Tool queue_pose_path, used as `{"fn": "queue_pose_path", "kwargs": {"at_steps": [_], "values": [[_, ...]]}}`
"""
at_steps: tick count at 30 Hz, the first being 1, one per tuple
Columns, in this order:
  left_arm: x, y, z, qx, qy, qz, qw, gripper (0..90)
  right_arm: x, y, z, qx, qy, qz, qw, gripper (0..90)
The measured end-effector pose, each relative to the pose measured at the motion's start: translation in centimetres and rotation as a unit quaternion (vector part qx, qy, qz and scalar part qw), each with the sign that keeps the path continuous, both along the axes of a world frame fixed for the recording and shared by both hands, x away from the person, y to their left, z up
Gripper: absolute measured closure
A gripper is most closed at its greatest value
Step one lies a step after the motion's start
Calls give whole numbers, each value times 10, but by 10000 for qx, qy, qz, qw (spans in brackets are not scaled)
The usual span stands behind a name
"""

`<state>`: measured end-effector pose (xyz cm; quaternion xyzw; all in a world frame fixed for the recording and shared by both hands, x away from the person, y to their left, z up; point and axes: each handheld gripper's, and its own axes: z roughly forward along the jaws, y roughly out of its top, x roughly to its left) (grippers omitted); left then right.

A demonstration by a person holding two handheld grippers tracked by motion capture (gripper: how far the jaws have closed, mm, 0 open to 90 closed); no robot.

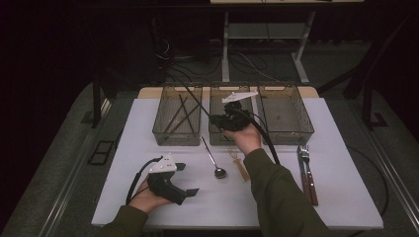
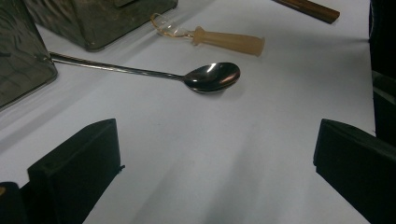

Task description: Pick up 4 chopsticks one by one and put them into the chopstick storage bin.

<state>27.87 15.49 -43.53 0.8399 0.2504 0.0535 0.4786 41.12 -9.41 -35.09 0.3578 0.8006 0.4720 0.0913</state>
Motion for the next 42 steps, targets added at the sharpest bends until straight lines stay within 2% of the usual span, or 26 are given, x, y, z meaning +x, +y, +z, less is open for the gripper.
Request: {"fn": "queue_pose_path", "kwargs": {"at_steps": [1,8,18,26,31,39,40,41,42], "values": [[1,0,0,33,-43,-27,10000,0,2,4,2,-3,-16,-23,10000,853],[0,-1,0,-12,-18,-52,10000,0,18,29,11,-96,-80,-51,9999,853],[-1,-1,1,-54,-31,-75,10000,0,40,69,9,-173,-78,-57,9998,853],[-1,-1,2,27,-54,-147,9999,0,49,95,-5,-206,16,-37,9998,853],[-2,-1,2,-5,-65,-135,9999,0,52,106,-16,-276,61,-49,9996,853],[-2,-1,2,-4,-34,-148,9999,0,53,112,-36,-635,202,-196,9976,844],[-2,-1,2,-19,-40,-145,9999,0,52,112,-38,-702,200,-213,9971,815],[-2,-1,2,-16,-44,-148,9999,0,51,113,-38,-742,131,-270,9968,733],[-2,-1,2,-22,-47,-143,9999,0,50,112,-38,-760,84,-297,9966,695]]}}
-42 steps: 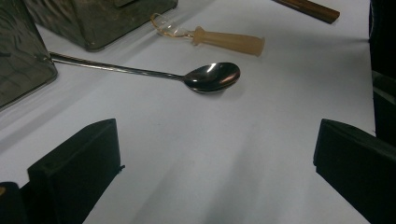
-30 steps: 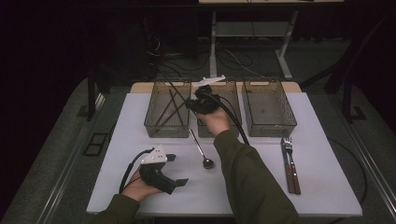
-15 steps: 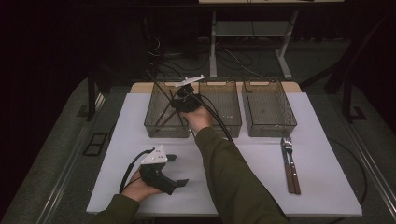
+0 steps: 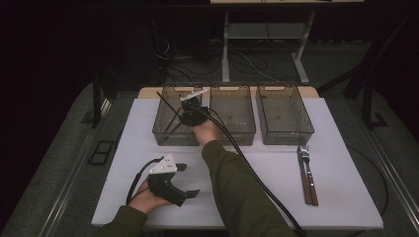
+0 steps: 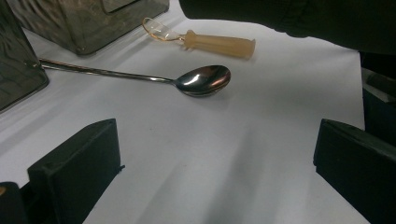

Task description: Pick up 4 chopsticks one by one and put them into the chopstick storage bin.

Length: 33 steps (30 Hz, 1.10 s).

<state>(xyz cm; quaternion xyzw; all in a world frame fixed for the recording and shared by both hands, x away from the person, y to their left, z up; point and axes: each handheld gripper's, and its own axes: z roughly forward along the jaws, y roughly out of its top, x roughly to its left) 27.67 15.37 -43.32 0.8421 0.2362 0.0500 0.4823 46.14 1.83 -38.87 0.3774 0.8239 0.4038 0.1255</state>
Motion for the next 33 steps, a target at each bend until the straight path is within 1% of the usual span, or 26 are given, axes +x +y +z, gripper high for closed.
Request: {"fn": "queue_pose_path", "kwargs": {"at_steps": [3,7,11,14,15,17,18,19,22,24,28,31,33], "values": [[1,1,0,17,-24,-8,10000,0,-2,-3,4,-14,-111,46,9999,618],[1,1,0,24,-28,-3,10000,0,-5,-10,9,58,-147,114,9998,562],[1,0,0,36,-26,-2,10000,0,-9,-21,14,195,-117,152,9996,503],[0,0,0,34,-14,-2,10000,0,-13,-31,17,230,-82,179,9995,456],[0,0,0,36,-11,1,10000,0,-14,-35,17,285,-20,224,9993,444],[1,0,0,55,-23,2,10000,0,-17,-44,20,305,-3,240,9992,421],[1,0,0,62,-28,3,10000,0,-19,-47,21,334,45,259,9991,405],[0,0,0,47,-5,15,10000,0,-21,-51,22,337,52,286,9990,402],[1,0,0,29,-19,26,10000,0,-28,-63,24,345,6,313,9989,382],[1,0,0,60,-26,21,10000,0,-33,-71,26,365,25,365,9987,369],[1,-1,-1,63,-11,35,10000,0,-43,-86,28,431,-1,430,9981,366],[1,0,-1,92,-14,45,9999,0,-50,-96,28,471,20,481,9977,360],[1,0,-1,66,21,66,10000,0,-55,-103,28,499,23,517,9974,358]]}}
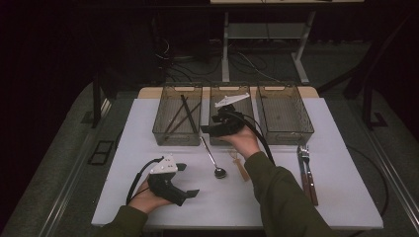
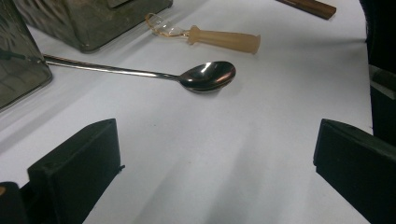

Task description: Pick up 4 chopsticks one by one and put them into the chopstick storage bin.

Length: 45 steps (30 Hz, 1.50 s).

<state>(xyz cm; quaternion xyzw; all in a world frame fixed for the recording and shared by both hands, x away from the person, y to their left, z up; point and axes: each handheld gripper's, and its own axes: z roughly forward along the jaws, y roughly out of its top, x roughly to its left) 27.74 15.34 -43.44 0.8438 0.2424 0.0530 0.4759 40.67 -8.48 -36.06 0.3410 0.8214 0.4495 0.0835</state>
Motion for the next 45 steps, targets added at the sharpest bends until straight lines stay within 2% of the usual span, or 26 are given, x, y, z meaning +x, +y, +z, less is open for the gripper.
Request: {"fn": "queue_pose_path", "kwargs": {"at_steps": [10,13,19,30,33,45], "values": [[0,0,-1,-14,6,28,10000,0,-22,-32,2,1,14,180,9998,351],[0,-1,-1,-9,13,42,10000,0,-29,-44,0,-44,-48,234,9997,351],[1,-1,-1,30,0,33,10000,0,-42,-68,-4,3,-7,183,9998,350],[1,-1,-2,35,33,75,10000,0,-63,-102,-24,2,126,135,9998,341],[1,-1,-2,45,32,78,10000,0,-68,-108,-30,36,169,120,9998,341],[0,0,-1,19,25,64,10000,0,-91,-119,-47,-158,285,107,9994,341]]}}
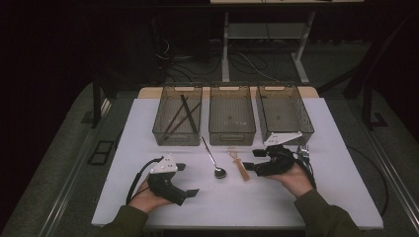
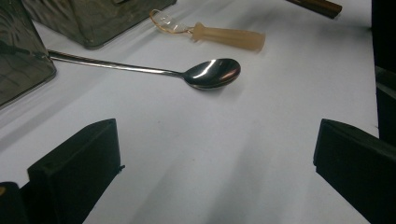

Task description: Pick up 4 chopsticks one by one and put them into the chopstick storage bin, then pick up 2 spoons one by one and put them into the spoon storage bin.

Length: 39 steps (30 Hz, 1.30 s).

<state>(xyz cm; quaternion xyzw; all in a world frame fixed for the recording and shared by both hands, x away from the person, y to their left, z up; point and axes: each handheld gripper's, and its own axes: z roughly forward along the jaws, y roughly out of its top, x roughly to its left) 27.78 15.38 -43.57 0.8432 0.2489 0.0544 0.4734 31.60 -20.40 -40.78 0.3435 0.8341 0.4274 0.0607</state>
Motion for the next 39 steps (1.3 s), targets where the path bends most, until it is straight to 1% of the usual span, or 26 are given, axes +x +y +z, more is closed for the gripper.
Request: {"fn": "queue_pose_path", "kwargs": {"at_steps": [3,7,8,11,17,25,28,33,37,39], "values": [[0,0,0,18,-4,6,10000,0,-5,-1,-4,-60,45,13,10000,342],[0,0,0,11,-8,36,10000,0,-10,0,-13,-219,111,86,9997,342],[0,1,1,47,-24,7,10000,0,-11,1,-15,-241,133,83,9996,341],[0,1,0,59,-23,-5,10000,0,-12,3,-21,-371,201,112,9990,341],[0,2,1,34,-24,0,10000,0,-12,10,-27,-475,279,144,9984,342],[1,1,1,46,-33,9,10000,0,-14,19,-34,-633,289,221,9973,365],[1,1,0,70,-28,-1,10000,0,-15,22,-36,-730,236,287,9966,390],[1,1,0,71,-33,-6,10000,0,-16,24,-38,-942,172,226,9951,430],[1,1,0,65,-21,-9,10000,0,-20,27,-39,-1151,-48,209,9931,472],[1,0,0,33,-14,13,10000,0,-20,28,-39,-1197,-80,216,9925,478]]}}
